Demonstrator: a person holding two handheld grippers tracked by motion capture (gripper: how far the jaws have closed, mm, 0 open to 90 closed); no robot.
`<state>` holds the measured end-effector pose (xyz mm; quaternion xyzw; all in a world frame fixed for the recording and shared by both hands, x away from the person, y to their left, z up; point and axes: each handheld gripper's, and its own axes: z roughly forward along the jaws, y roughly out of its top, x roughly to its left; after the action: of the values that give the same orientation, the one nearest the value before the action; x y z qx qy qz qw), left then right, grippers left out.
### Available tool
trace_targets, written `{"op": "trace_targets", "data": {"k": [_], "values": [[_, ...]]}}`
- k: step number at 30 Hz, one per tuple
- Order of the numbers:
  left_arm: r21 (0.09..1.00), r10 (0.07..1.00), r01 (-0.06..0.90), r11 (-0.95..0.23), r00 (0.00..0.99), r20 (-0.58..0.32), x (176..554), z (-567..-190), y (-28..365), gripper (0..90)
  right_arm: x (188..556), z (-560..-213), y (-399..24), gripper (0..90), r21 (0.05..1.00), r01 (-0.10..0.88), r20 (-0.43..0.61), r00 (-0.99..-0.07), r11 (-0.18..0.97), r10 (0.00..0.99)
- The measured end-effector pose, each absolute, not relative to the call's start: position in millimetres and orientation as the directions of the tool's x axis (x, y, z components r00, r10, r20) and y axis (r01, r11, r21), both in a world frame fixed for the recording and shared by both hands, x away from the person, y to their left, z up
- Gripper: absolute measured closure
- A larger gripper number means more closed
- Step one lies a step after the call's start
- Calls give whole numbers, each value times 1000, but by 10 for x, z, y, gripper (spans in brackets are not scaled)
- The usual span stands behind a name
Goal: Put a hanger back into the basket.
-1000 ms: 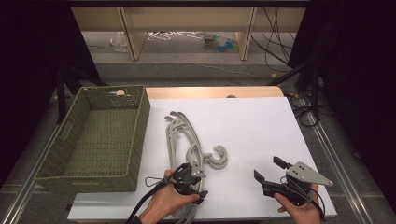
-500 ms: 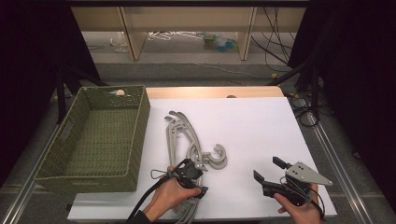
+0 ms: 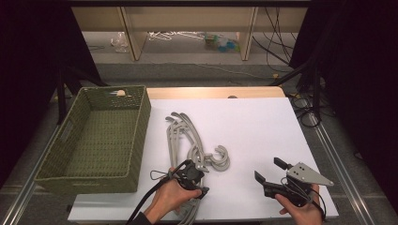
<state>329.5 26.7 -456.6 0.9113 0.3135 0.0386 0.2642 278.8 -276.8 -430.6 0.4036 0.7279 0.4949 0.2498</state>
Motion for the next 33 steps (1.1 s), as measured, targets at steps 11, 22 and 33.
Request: {"op": "trace_targets", "data": {"k": [11, 22, 33], "values": [[499, 598, 567, -656, 793, -115, 3267, -4502, 252, 603, 2797, -4314, -2761, 176, 930, 321, 31, -551, 177, 834], [506, 580, 560, -656, 803, -138, 3134, -4379, 400, 665, 2803, -4318, -2751, 177, 936, 310, 38, -561, 168, 827], [531, 568, 569, -627, 801, -188, 3035, -4220, 740, 714, 2812, -4316, -2762, 176, 938, 290, 7, -559, 188, 829]]}}
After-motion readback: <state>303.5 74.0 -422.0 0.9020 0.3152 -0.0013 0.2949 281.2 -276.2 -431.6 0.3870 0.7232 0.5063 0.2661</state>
